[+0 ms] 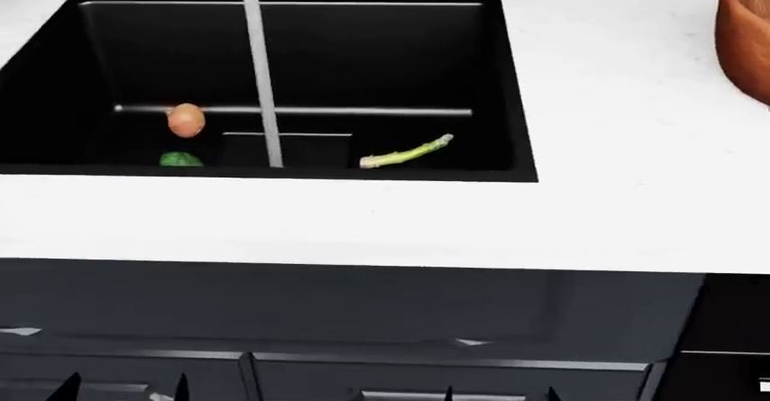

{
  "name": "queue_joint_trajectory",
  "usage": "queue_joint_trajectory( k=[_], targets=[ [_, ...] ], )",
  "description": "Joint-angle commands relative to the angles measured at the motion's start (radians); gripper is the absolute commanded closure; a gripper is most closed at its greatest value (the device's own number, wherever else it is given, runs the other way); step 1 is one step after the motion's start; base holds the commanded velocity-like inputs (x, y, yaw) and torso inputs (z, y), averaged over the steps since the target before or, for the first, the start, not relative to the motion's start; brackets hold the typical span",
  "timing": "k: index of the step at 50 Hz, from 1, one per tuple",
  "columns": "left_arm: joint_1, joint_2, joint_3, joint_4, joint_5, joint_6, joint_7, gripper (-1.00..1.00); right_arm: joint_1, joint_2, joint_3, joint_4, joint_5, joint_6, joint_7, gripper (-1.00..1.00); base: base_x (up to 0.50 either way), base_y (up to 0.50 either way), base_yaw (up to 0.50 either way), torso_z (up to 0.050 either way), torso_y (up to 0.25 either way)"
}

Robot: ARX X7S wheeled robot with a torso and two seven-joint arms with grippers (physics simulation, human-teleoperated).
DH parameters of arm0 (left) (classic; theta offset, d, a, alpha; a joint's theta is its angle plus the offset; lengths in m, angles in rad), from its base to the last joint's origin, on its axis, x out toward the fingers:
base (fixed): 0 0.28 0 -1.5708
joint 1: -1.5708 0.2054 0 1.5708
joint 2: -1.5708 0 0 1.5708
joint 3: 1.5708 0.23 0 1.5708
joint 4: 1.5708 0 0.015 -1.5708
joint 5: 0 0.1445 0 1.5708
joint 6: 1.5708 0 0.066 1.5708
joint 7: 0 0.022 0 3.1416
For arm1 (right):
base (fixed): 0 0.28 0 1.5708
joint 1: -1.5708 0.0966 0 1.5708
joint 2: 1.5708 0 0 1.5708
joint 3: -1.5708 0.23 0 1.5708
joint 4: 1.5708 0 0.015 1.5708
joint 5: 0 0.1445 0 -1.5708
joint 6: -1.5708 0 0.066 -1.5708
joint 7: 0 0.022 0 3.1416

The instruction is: Pick the broccolis and asparaguss from the sink and place them in one bowl. Place the onion in the other bowl. Then turn off the sink faucet.

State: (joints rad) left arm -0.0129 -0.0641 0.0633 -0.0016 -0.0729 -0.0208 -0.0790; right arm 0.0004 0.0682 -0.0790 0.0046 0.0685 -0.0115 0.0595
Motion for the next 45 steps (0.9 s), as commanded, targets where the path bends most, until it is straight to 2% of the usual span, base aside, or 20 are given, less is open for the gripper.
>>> queue_joint_trajectory(
  k=[1, 12, 20, 25, 45],
  targets=[
    [-0.002, -0.017, 0.007, 0.005, -0.043, -0.024, -0.008, -1.00, -0.001, 0.015, -0.018, 0.001, 0.017, -0.010, 0.015, -1.00, 0.00, 0.50, 0.00, 0.000, 0.000],
    [-0.003, -0.031, 0.030, -0.004, -0.038, -0.023, -0.027, -1.00, 0.000, 0.031, -0.037, -0.003, 0.018, 0.002, 0.033, -1.00, 0.02, 0.50, 0.00, 0.000, 0.000],
    [-0.004, -0.038, 0.050, -0.008, -0.030, -0.013, -0.041, -1.00, 0.008, 0.044, -0.053, 0.010, 0.009, 0.021, 0.046, -1.00, 0.34, 0.35, 0.00, 0.000, 0.000],
    [-0.003, -0.051, 0.052, -0.009, -0.036, -0.018, -0.042, -1.00, 0.008, 0.048, -0.055, 0.007, 0.005, 0.018, 0.061, -1.00, 0.32, 0.09, 0.00, 0.000, 0.000],
    [-0.005, -0.054, 0.060, 0.004, -0.057, -0.004, -0.079, -1.00, 0.009, 0.060, -0.068, 0.006, 0.020, 0.021, 0.088, -1.00, 0.00, 0.00, 0.00, 0.000, 0.000]
  ],
)
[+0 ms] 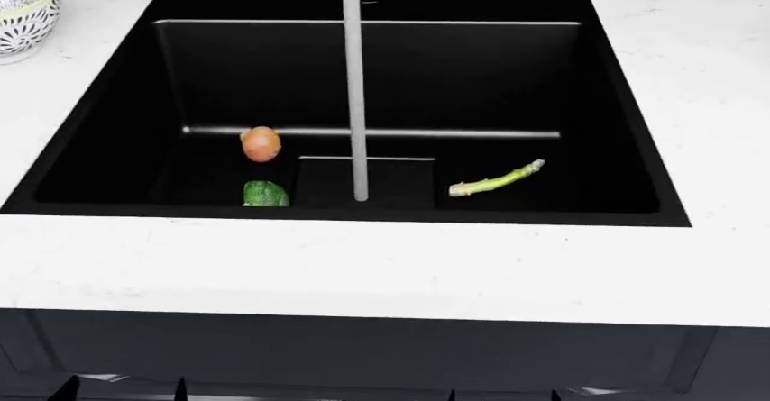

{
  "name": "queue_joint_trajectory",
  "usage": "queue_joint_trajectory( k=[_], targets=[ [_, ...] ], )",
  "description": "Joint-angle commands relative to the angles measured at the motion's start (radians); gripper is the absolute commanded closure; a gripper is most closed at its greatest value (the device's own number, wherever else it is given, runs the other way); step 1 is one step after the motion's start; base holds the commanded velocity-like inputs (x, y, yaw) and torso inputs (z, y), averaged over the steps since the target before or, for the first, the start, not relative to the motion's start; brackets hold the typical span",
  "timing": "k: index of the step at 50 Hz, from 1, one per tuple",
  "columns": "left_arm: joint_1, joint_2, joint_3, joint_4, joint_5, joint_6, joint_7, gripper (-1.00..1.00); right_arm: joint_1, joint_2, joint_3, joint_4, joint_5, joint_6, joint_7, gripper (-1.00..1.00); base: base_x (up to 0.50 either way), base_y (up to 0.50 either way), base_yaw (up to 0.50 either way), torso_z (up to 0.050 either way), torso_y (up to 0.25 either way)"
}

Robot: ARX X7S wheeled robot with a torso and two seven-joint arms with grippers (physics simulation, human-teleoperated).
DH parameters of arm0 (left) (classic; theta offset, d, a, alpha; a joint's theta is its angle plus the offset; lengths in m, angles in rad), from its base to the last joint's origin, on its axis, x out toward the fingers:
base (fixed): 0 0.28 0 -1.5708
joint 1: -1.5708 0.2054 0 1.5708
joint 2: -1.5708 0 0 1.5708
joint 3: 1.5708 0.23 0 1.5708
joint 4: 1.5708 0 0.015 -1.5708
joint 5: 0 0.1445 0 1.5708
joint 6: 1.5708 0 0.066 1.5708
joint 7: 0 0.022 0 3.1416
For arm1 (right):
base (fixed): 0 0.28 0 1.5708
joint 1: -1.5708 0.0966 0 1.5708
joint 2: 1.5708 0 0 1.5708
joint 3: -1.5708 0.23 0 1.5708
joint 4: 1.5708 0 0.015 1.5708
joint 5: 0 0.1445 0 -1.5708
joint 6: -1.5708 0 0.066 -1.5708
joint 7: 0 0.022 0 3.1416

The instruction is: Pick the broccolis and asparaguss from the sink and place them in one bowl. Place the onion in the other bowl. Then turn off the sink faucet.

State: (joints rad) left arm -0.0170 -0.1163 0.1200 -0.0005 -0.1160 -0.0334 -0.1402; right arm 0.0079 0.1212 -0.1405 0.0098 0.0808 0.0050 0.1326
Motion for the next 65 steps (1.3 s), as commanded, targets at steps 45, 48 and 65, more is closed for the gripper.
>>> queue_joint_trajectory(
  k=[45, 48, 65],
  targets=[
    [-0.004, -0.030, 0.036, 0.011, -0.043, 0.026, -0.055, -1.00, 0.008, 0.036, -0.040, 0.001, 0.032, 0.015, 0.049, -1.00, 0.00, 0.00, 0.00, 0.045, 0.000],
    [-0.009, -0.035, 0.043, 0.006, -0.029, 0.007, -0.066, -1.00, 0.002, 0.037, -0.039, -0.001, 0.039, 0.009, 0.051, -1.00, 0.00, 0.00, 0.00, 0.000, 0.000],
    [0.011, -0.050, 0.065, 0.099, -0.049, -0.051, -0.086, -1.00, 0.017, 0.036, -0.048, -0.106, 0.039, 0.106, 0.099, -1.00, 0.00, 0.00, 0.00, 0.000, 0.000]
  ],
)
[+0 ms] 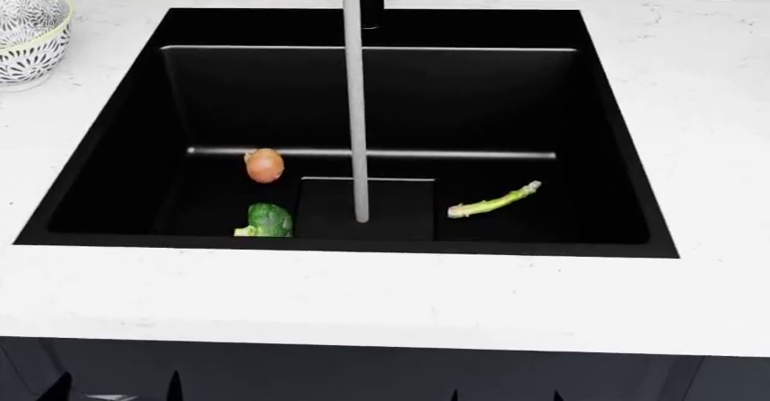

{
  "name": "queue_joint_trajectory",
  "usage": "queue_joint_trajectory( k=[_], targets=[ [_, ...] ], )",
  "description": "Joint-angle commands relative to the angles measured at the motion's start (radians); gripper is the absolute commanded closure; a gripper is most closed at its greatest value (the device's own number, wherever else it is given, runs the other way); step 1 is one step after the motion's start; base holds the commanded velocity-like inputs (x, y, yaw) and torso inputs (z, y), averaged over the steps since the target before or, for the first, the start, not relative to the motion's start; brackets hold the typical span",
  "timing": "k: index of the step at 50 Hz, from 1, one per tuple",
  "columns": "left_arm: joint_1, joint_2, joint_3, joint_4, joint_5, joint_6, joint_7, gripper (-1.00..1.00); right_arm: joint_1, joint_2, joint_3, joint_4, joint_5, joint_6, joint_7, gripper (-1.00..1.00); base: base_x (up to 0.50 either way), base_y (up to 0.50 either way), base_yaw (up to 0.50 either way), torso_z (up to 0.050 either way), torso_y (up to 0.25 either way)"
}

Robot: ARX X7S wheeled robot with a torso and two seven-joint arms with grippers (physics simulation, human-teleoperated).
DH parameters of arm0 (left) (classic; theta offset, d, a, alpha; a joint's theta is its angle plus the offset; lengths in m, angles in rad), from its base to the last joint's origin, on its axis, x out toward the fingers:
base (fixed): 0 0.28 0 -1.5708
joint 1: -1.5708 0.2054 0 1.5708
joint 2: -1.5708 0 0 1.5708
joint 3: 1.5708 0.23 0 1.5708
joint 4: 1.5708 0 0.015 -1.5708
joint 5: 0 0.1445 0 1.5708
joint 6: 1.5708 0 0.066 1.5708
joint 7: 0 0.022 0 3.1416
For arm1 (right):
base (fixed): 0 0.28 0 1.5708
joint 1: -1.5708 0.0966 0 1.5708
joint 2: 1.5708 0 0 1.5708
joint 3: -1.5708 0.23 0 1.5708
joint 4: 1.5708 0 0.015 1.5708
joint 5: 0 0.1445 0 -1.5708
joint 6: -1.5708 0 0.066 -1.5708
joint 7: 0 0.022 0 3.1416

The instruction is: Pick the broccolis and asparaguss from the sink and place them in one bowl. Place the onion in the other bowl. Then turn off the sink faucet.

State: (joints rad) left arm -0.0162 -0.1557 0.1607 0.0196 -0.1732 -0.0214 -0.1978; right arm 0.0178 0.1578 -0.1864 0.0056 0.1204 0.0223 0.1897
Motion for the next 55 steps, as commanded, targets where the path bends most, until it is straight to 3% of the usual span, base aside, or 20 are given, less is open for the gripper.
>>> queue_joint_trajectory(
  k=[1, 6, 9, 12, 15, 19, 20, 23, 25, 26, 29, 35, 41, 46, 55],
  targets=[
    [0.020, -0.014, 0.022, 0.157, -0.019, -0.134, -0.035, -1.00, 0.012, 0.011, -0.013, -0.169, -0.007, 0.139, 0.042, -1.00, 0.00, 0.00, 0.00, 0.000, 0.000],
    [-0.016, -0.069, 0.013, 0.486, -0.103, -0.427, -0.067, -1.00, 0.085, 0.053, 0.019, -0.463, 0.045, 0.486, 0.058, -1.00, 0.00, 0.00, 0.00, 0.000, 0.000],
    [-0.043, -0.086, -0.027, 0.618, -0.191, -0.589, -0.088, -1.00, 0.134, 0.072, 0.019, -0.566, 0.050, 0.627, 0.076, -1.00, 0.00, 0.00, 0.00, 0.000, 0.000],
    [-0.086, -0.114, -0.018, 0.717, -0.187, -0.682, -0.122, -1.00, 0.183, 0.070, 0.044, -0.640, 0.097, 0.724, 0.070, -1.00, 0.00, 0.00, 0.00, 0.000, 0.000],
    [-0.198, -0.108, -0.077, 0.808, -0.281, -0.845, -0.157, -1.00, 0.270, 0.092, 0.074, -0.737, 0.127, 0.880, 0.080, -1.00, 0.00, 0.00, 0.00, 0.000, 0.000],
    [-0.409, -0.081, -0.103, 0.766, -0.373, -1.059, -0.170, -1.00, 0.456, 0.078, 0.184, -0.706, 0.239, 1.091, 0.042, -1.00, 0.00, 0.00, 0.00, 0.000, 0.000],
    [-0.464, -0.097, -0.074, 0.750, -0.370, -1.115, -0.177, -1.00, 0.509, 0.078, 0.202, -0.692, 0.270, 1.123, 0.017, -1.00, 0.00, 0.00, 0.00, 0.000, 0.000],
    [-0.644, -0.064, -0.138, 0.622, -0.443, -1.214, -0.148, -1.00, 0.647, 0.112, 0.228, -0.648, 0.297, 1.148, -0.025, -1.00, 0.00, 0.00, 0.00, 0.000, 0.000],
    [-0.729, -0.063, -0.094, 0.498, -0.415, -1.209, -0.132, -1.00, 0.716, 0.144, 0.209, -0.589, 0.295, 1.167, -0.046, -1.00, 0.00, 0.00, 0.00, 0.000, 0.000],
    [-0.780, -0.018, -0.160, 0.408, -0.451, -1.232, -0.124, -1.00, 0.742, 0.149, 0.226, -0.535, 0.297, 1.164, -0.057, -1.00, 0.00, 0.00, 0.00, 0.000, 0.000],
    [-0.878, -0.043, -0.065, 0.232, -0.373, -1.146, -0.082, -1.00, 0.776, 0.160, 0.262, -0.387, 0.300, 1.099, -0.102, -1.00, 0.00, 0.00, 0.00, 0.000, 0.000],
    [-1.059, -0.014, 0.038, -0.089, -0.280, -1.013, -0.024, -1.00, 0.907, 0.161, 0.252, -0.132, 0.309, 1.031, -0.189, -1.00, 0.00, 0.00, 0.00, 0.000, 0.000],
    [-1.159, 0.027, 0.113, -0.336, -0.209, -0.887, 0.010, -1.00, 1.172, 0.162, 0.111, 0.253, 0.234, 0.965, -0.272, -1.00, 0.00, 0.00, 0.00, 0.000, 0.000],
    [-1.176, 0.035, 0.114, -0.396, -0.197, -0.860, 0.002, -1.00, 1.271, 0.134, 0.103, 0.440, 0.232, 0.885, -0.325, -1.00, 0.00, 0.00, 0.00, 0.000, 0.000],
    [-1.148, 0.017, 0.133, -0.407, -0.190, -0.852, 0.000, -1.00, 1.282, 0.117, 0.044, 0.541, 0.211, 0.841, -0.374, -1.00, 0.01, 0.00, 0.00, 0.000, 0.000]
  ],
)
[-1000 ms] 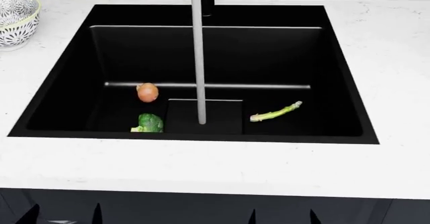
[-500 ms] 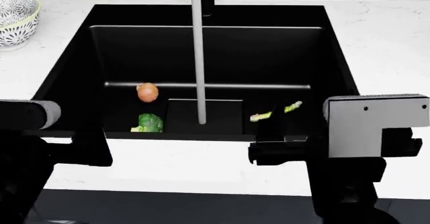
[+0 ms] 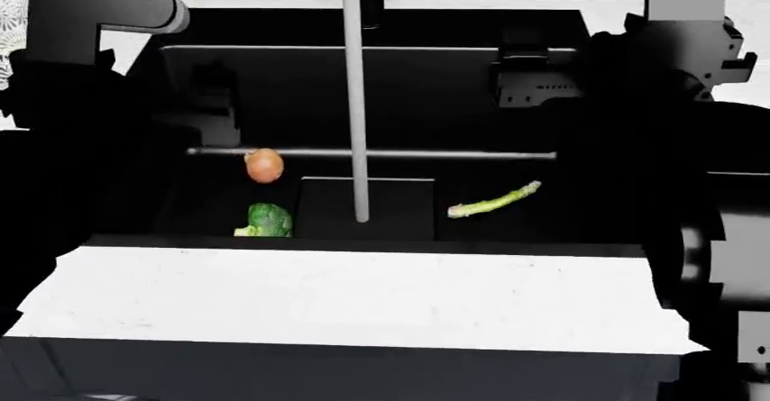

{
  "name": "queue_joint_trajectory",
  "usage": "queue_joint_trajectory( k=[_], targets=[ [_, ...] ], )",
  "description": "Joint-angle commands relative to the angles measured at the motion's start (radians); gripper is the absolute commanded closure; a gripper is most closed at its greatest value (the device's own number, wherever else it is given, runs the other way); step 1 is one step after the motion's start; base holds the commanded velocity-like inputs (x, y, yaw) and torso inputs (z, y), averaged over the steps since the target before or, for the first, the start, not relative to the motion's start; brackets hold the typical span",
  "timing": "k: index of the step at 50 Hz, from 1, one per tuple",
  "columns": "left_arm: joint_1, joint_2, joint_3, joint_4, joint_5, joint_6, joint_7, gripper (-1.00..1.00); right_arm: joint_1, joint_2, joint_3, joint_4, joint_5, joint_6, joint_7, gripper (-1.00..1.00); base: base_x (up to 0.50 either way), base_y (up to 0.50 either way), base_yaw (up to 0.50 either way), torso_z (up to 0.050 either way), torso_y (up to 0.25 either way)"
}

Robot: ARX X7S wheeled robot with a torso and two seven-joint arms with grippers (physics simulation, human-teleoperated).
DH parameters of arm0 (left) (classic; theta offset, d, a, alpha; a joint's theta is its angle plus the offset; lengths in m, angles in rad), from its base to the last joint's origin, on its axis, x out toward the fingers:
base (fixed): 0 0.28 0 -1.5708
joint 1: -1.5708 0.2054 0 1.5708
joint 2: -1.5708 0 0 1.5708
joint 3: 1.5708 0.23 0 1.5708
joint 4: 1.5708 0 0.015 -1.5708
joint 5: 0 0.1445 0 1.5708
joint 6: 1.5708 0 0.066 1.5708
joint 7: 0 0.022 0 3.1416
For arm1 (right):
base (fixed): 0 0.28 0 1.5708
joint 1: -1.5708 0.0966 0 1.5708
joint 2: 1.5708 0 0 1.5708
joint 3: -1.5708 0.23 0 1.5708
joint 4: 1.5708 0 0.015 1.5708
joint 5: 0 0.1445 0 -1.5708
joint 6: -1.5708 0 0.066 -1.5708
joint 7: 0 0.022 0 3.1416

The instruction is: Pick the broccolis and asparaguss from the sink and place them in one bowl. Place the onion in the other bowl. Then turn off the sink faucet.

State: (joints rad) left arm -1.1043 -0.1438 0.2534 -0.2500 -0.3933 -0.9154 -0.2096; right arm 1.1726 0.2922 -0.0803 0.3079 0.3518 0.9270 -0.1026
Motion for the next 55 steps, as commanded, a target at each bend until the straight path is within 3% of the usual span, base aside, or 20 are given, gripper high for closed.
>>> queue_joint_trajectory(
  k=[1, 16, 55],
  targets=[
    [-0.061, 0.006, 0.042, -0.144, 0.031, 0.046, 0.012, -1.00, 0.124, -0.015, -0.068, 0.238, -0.024, -0.057, -0.079, -1.00, 0.11, 0.03, 0.00, 0.000, 0.000],
    [-0.062, -0.002, 0.040, -0.206, 0.024, 0.081, 0.025, -1.00, -0.076, 0.016, 0.005, 0.008, 0.021, 0.011, -0.006, -1.00, 0.27, 0.15, 0.00, 0.000, 0.000],
    [-0.027, -0.007, 0.078, -0.204, 0.000, 0.075, 0.031, -1.00, -0.158, 0.046, 0.075, -0.105, 0.073, 0.081, 0.039, -1.00, 0.45, 0.01, 0.00, 0.000, 0.000]
  ],
)
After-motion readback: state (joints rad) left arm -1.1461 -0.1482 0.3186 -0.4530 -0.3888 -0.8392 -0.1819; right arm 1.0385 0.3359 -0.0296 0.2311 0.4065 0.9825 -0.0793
